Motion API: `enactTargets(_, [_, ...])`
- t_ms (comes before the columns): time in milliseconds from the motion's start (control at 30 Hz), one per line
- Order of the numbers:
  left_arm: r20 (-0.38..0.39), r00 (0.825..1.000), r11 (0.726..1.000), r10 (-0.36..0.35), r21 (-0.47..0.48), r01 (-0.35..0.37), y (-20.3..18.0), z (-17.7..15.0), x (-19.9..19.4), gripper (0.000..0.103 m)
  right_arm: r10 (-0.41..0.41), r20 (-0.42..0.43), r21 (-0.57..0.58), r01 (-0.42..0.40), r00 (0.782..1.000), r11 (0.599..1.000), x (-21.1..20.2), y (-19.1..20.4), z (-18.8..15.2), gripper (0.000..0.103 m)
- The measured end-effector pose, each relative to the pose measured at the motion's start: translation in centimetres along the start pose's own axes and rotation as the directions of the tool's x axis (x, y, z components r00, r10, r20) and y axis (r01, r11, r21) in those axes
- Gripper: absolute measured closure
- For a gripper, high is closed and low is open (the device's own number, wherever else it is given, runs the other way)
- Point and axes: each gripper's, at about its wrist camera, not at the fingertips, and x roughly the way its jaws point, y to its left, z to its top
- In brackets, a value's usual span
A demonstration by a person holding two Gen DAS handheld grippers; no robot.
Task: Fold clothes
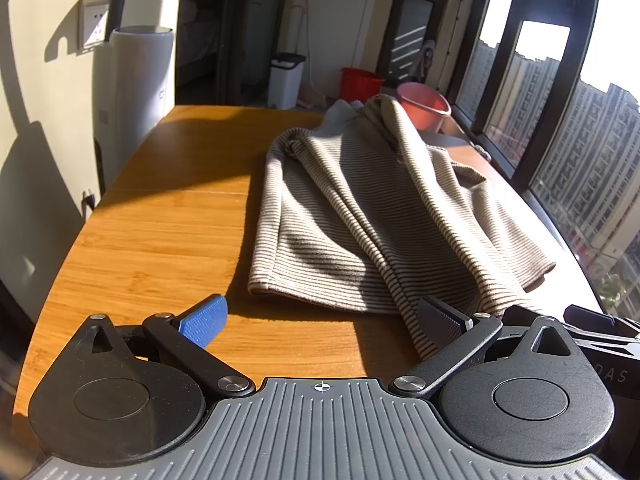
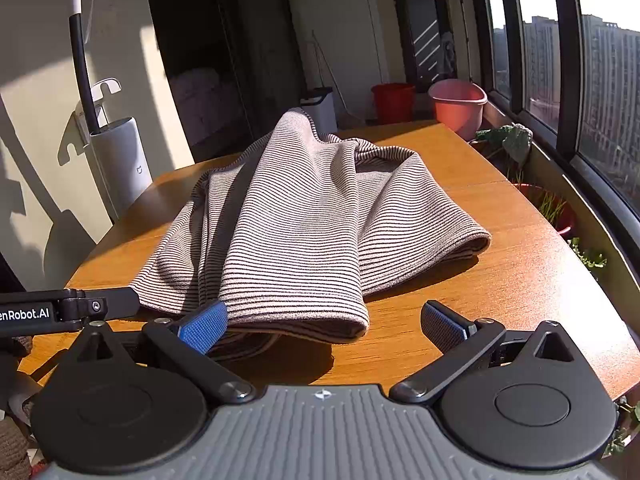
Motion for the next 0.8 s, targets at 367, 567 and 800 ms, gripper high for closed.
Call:
enactTargets(367, [-0.004,1.0,1.0,0.001,0.0,-0.001,0.01,-0.09,0.1,0.0,0.001,-0.004,0.003,-0.001,1.0,1.0,0.06,-0.05,0.02,0.0])
enactTargets(567, [-0.004,1.0,1.0,0.0,-0.001,0.0,0.04,-0.14,0.15,0.0,0.0,-0.005,0.001,0.0,1.0,1.0,0.15,0.15,0.07,0.0])
enactTargets(800, [-0.005,1.0,1.0,0.0,-0.002,0.0,0.05,-0.2,0.17,0.0,0.001,-0.008,0.002,-0.001,1.0,1.0,0.19,0.07,0.0,0.0])
